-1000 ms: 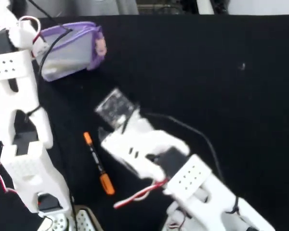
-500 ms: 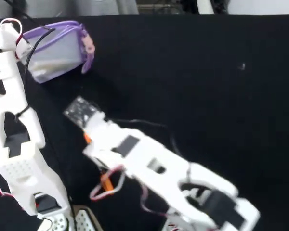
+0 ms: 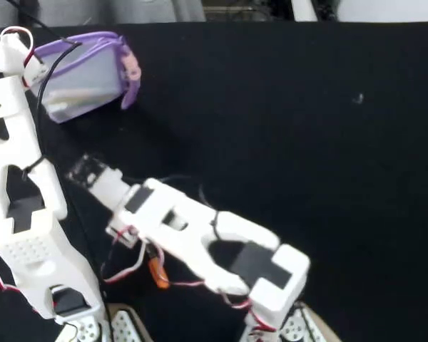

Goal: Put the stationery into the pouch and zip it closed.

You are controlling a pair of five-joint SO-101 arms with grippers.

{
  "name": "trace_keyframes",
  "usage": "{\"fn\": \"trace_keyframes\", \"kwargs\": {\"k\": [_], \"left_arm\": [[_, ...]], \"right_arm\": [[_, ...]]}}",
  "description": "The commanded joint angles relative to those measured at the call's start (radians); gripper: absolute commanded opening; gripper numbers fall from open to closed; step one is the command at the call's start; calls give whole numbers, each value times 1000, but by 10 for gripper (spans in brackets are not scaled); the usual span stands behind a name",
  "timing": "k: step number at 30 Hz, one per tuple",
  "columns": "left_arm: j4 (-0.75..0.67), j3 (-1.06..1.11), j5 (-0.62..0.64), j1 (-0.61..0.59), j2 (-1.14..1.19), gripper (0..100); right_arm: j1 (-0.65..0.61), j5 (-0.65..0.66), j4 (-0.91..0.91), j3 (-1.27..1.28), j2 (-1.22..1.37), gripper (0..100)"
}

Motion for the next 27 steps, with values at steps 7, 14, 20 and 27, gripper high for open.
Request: {"fn": "trace_keyframes", "kwargs": {"k": [7, 14, 20, 27], "left_arm": [[-21, -42, -6, -15, -6, 29], [-20, -50, -5, -10, -15, 29], [-9, -51, -5, 22, -17, 29], [-8, -51, -6, 24, -17, 29]], "right_arm": [[121, -6, 126, -183, 54, 18], [199, -6, 157, -197, 41, 11], [278, -6, 218, -214, -36, 13], [178, -72, 141, -194, -4, 125]]}}
